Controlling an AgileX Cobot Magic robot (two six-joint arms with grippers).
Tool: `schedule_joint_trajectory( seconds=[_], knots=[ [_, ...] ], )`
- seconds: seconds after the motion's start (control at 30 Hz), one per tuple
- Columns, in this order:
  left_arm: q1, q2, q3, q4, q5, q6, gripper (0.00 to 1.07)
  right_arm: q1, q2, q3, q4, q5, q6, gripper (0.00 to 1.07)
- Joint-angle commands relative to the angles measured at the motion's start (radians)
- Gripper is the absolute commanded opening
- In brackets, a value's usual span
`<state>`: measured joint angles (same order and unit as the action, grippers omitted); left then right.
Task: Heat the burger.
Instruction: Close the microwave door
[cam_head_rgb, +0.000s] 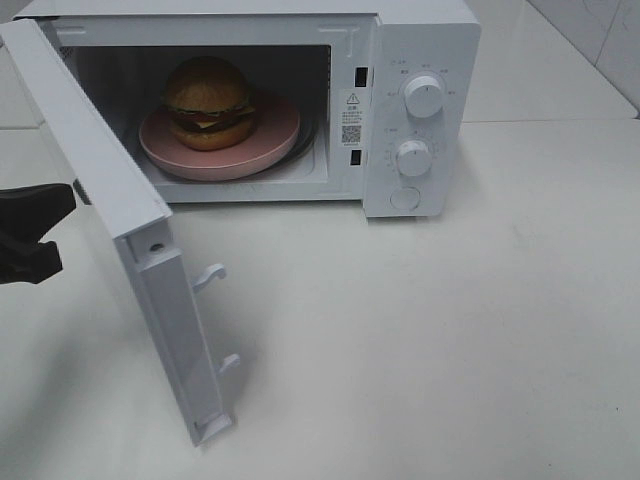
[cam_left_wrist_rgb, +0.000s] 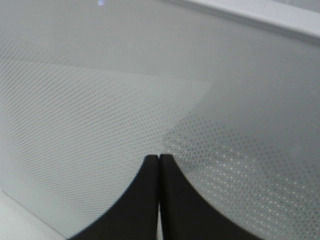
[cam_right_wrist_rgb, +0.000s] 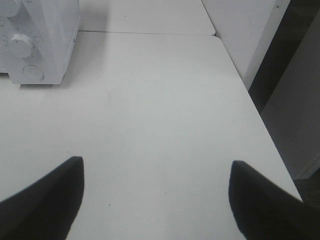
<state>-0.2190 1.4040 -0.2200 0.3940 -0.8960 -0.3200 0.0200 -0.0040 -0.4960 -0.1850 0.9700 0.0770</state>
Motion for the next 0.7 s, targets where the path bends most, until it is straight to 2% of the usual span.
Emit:
schedule_joint_trajectory(
  seconds=[0.03,0.07,0.1,0.17,0.2,0.33,0.37,0.4,0.47,0.57,0.63,0.7],
  knots=[
    [-0.069,0.013,-0.008,-0.148,-0.005,0.061,0.00,-0.006,-0.025,0.003,0.004,-0.013,-0.013,0.75],
    [-0.069,0.013,-0.008,-0.148,-0.005,0.061,0.00,-0.006,-0.025,0.003,0.004,-0.013,-0.013,0.75],
    [-0.106,0.029,-0.008,-0.202,-0.005,0.086,0.00,-0.006,-0.025,0.003,0.004,-0.013,-0.013,0.75],
    [-0.126,0.039,-0.008,-0.229,-0.008,0.099,0.00,-0.006,-0.025,0.003,0.004,-0.013,-0.013,0.75],
    [-0.161,0.056,-0.016,-0.279,-0.004,0.121,0.00,-0.006,-0.025,0.003,0.004,-0.013,-0.013,0.75],
    [-0.221,0.087,-0.046,-0.335,-0.004,0.166,0.00,-0.006,-0.025,0.003,0.004,-0.013,-0.013,0.75],
    [-0.263,0.107,-0.073,-0.369,0.003,0.190,0.00,-0.006,-0.025,0.003,0.004,-0.013,-0.013,0.75],
    [-0.263,0.107,-0.073,-0.369,0.003,0.190,0.00,-0.006,-0.025,0.003,0.004,-0.013,-0.013,0.75],
    [-0.331,0.144,-0.137,-0.464,0.048,0.221,0.00,-0.006,-0.025,0.003,0.004,-0.013,-0.013,0.75],
    [-0.347,0.153,-0.157,-0.493,0.073,0.232,0.00,-0.006,-0.025,0.003,0.004,-0.013,-0.013,0.75],
    [-0.397,0.184,-0.230,-0.568,0.144,0.292,0.00,-0.006,-0.025,0.003,0.004,-0.013,-0.013,0.75],
    [-0.408,0.195,-0.249,-0.582,0.146,0.306,0.00,-0.006,-0.025,0.003,0.004,-0.013,-0.013,0.75]
  ],
)
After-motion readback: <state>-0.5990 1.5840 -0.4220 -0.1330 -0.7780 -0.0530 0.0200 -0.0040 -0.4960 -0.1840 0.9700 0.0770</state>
